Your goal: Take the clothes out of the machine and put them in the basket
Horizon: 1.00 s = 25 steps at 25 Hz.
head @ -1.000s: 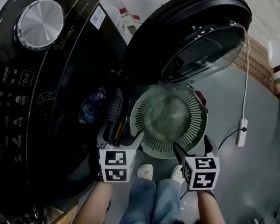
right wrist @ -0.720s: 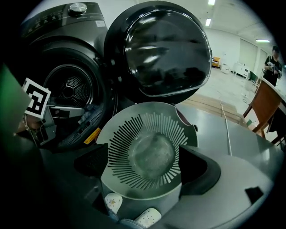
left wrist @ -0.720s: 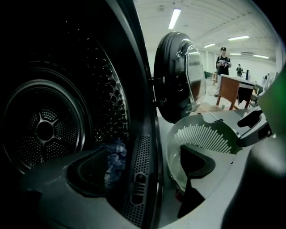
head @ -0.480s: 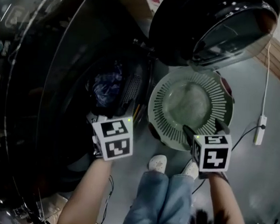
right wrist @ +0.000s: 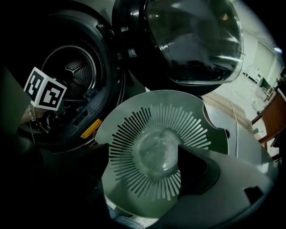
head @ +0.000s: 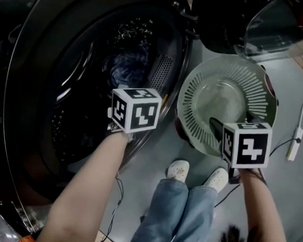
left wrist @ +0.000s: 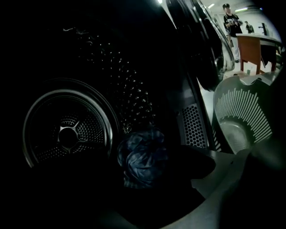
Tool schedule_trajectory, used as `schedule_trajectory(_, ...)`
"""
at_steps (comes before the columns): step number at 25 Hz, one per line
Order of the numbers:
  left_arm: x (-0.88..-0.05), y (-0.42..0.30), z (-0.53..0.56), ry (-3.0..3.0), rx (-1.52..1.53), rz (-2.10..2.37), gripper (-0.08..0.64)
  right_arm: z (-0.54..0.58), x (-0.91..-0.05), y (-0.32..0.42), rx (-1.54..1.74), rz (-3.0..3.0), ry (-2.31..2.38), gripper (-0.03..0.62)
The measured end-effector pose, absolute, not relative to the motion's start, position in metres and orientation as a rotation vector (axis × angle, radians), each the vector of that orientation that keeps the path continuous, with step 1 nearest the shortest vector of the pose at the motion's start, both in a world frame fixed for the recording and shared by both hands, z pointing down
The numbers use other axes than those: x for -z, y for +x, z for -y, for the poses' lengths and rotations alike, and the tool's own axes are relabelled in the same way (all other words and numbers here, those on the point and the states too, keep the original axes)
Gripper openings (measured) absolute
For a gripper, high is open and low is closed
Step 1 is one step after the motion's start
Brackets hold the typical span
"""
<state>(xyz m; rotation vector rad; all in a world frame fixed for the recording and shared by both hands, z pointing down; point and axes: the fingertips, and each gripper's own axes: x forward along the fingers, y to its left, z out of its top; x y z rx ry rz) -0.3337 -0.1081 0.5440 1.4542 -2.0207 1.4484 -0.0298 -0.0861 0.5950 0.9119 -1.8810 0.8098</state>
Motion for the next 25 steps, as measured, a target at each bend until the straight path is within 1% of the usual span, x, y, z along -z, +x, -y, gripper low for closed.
schedule_trajectory(4,-0.549,-0.337,0.111,1.496,-1.488,1.951,0.483,0.085,-0.600,-0.035,-0.800,1.894,0.877,0.480)
schedule_trajectory(6,-0.544,-0.343,0.113,1.464,-1.491,1.991,0.495,0.085,-0.600,-0.037,-0.795,1.902,0.868,0.480)
schedule_trajectory(9,-0.544,-0.360,0.114,1.370,-1.524,2.050,0.495,0.084,-0.599,-0.037,-0.778,1.912,0.856,0.480)
schedule_trajectory(17,-0.581,-0.380,0.111,1.256,-1.881,1.903,0.494,0.087,-0.599,-0.040,-0.741,1.929,0.800,0.480)
schedule_trajectory(21,-0.596,-0.390,0.118,1.280,-2.069,1.750,0.495,0.093,-0.598,-0.037,-0.714,1.951,0.787,0.480)
schedule_trajectory(25,-0.613,-0.399,0.125,1.304,-2.149,1.598,0.509,0.094,-0.606,-0.035,-0.712,1.957,0.772,0.480)
